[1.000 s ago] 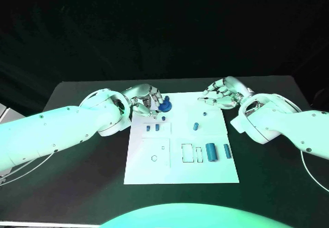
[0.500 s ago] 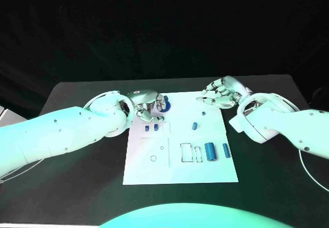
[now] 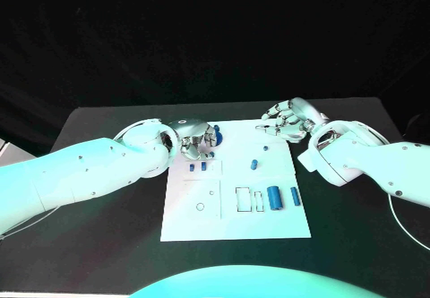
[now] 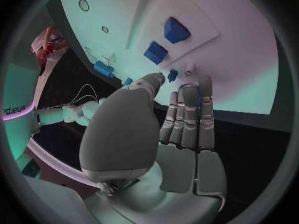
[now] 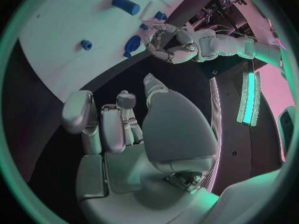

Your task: Assemble the parts on the task board

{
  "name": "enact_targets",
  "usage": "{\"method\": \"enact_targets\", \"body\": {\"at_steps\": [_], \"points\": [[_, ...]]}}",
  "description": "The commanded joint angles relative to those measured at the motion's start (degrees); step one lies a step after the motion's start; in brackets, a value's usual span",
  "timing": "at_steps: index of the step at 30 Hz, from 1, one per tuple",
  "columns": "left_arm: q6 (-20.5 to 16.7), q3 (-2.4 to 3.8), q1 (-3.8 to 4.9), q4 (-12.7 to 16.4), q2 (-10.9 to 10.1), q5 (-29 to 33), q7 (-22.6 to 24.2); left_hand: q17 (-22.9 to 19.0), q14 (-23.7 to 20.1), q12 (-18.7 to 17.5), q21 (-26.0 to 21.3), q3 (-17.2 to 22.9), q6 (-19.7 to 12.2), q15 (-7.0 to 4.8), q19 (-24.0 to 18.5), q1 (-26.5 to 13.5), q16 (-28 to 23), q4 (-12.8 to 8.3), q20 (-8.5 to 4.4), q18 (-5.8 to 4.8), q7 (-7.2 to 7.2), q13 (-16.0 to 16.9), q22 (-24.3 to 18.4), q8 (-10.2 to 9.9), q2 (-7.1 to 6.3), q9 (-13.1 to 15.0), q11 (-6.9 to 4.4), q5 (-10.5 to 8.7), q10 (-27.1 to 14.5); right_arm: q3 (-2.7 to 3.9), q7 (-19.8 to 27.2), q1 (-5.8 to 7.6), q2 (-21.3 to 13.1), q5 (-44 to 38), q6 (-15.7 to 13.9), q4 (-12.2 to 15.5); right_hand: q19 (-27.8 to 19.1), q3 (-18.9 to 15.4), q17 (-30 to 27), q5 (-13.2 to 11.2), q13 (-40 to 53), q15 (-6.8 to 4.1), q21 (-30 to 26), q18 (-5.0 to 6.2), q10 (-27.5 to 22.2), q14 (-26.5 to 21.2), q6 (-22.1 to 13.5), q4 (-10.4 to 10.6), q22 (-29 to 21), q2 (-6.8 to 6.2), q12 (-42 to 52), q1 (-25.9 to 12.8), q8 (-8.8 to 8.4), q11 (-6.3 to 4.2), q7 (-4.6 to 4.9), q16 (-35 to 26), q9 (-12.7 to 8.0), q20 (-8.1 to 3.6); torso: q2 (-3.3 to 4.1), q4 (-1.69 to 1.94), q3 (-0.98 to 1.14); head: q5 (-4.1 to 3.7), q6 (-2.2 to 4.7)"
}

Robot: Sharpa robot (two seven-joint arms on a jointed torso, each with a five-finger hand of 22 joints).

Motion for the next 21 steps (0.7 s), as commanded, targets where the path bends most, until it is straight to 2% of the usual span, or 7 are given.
{"method": "enact_targets", "body": {"at_steps": [1,3,5,12,14,16,21], "points": [[1.8,0.01,0.02,-0.2,0.3,-0.8,-0.3,0.1,0.4,0.2,0.3,0.6,0.6,0.09,0.3,0.8,0.4,0.1,0.05,0.76,0.11,-0.2,0.2,-0.4,0.11,-0.3,0.03,-0.21,0.4,0.02,1.8,-0.03,0.2,0.2,-1.0,-0.1,-3.7,0.5,-7.3,0.4,-7.4,0.17,-14.8,2.30,-4.1,-2.4,-0.4,0.0,-7.9,0.10,-7.8,0.7,0.52,-0.04,0.04,-7.6,0.0,0.01,-0.07,0.00,0.06,-0.02,-0.04],[2.5,0.00,0.03,-0.4,0.5,-0.8,-0.3,0.1,0.4,0.3,0.4,0.8,0.8,0.11,0.3,1.0,0.5,0.1,0.05,0.76,0.09,-0.4,0.3,-0.5,0.17,-0.5,0.07,-0.21,0.4,0.01,2.0,-0.03,0.3,0.3,-1.1,-0.2,-7.8,1.0,-15.3,0.4,-10.2,0.49,-29.1,4.10,-5.2,-6.0,-0.6,-0.1,-16.3,0.18,-10.6,0.8,0.67,0.27,0.36,-16.5,-0.1,0.41,-0.07,-0.01,0.10,-0.02,-0.01],[3.3,-0.03,0.03,-0.6,0.8,-0.8,-0.4,0.5,0.6,0.4,0.7,1.3,1.7,0.14,0.2,1.4,1.1,0.1,0.05,0.75,0.11,-0.7,0.5,-0.7,0.24,-1.0,0.09,-0.26,0.7,0.01,2.5,-0.03,0.4,0.6,-1.4,-0.4,-8.6,1.7,-24.4,0.4,-16.2,1.28,-35.9,4.19,-6.3,-10.3,-1.1,0.0,-22.4,0.06,-16.2,1.0,0.77,1.04,0.95,-30.5,-0.3,1.19,-0.02,0.00,0.08,-0.05,0.01],[4.4,-0.25,0.03,-1.4,1.4,-0.2,-1.0,2.1,1.7,0.5,1.3,1.8,2.3,0.14,0.1,1.5,2.6,0.2,0.05,0.75,0.10,-1.2,1.0,-1.4,0.02,-1.8,0.08,-0.36,1.2,-0.01,4.9,-0.05,0.7,3.8,-2.2,-0.6,-11.5,3.8,-28.5,2.5,-26.9,3.68,-46.1,4.00,-9.0,-15.3,-3.1,-0.1,-33.3,-0.36,-25.0,2.2,0.36,3.11,2.78,-46.0,-1.0,3.43,0.00,0.04,0.07,-0.04,0.02],[4.4,-0.30,0.03,-1.7,1.6,-0.1,-1.2,2.1,1.7,0.5,1.4,1.8,2.4,0.14,0.1,1.5,2.7,0.2,0.05,0.75,0.15,-1.2,1.1,-1.4,0.05,-1.8,0.08,-0.37,1.2,-0.02,5.8,-0.06,0.7,5.2,-2.1,-0.6,-14.4,4.9,-32.9,4.1,-33.1,5.03,-50.5,4.14,-8.4,-18.3,-3.5,-0.1,-39.7,-0.59,-28.8,2.4,0.48,4.34,3.91,-54.2,-1.3,5.42,-0.01,0.00,0.06,-0.10,-0.04],[4.3,-0.33,0.03,-1.9,1.7,-0.1,-1.3,2.3,1.8,0.7,1.7,2.3,2.9,0.13,0.1,1.8,3.2,0.1,0.05,0.76,0.26,-1.4,1.3,-1.6,0.22,-2.1,0.07,-0.38,1.5,-0.03,6.6,-0.07,0.8,6.2,-2.0,-0.7,-17.0,5.6,-35.5,4.4,-36.6,6.31,-50.5,4.26,-8.6,-20.1,-3.9,-0.2,-43.9,-0.75,-30.7,2.6,0.51,4.99,3.94,-58.4,-1.6,6.30,0.00,0.00,0.05,-0.13,-0.05],[4.0,-0.36,0.02,-2.4,2.2,0.2,-1.3,3.3,2.5,0.9,2.3,3.0,3.6,0.12,0.1,2.3,4.2,-0.1,0.01,0.78,0.39,-1.7,1.8,-1.9,0.53,-2.6,0.07,-0.48,1.9,-0.04,8.0,-0.09,0.9,7.9,-1.9,-0.8,-18.2,6.5,-39.0,4.8,-41.7,6.91,-50.4,4.24,-8.3,-20.1,-4.4,-0.2,-50.2,-0.91,-32.4,2.8,0.79,5.27,4.34,-62.6,-2.2,7.19,0.00,-0.01,0.04,-0.16,-0.04]]}}
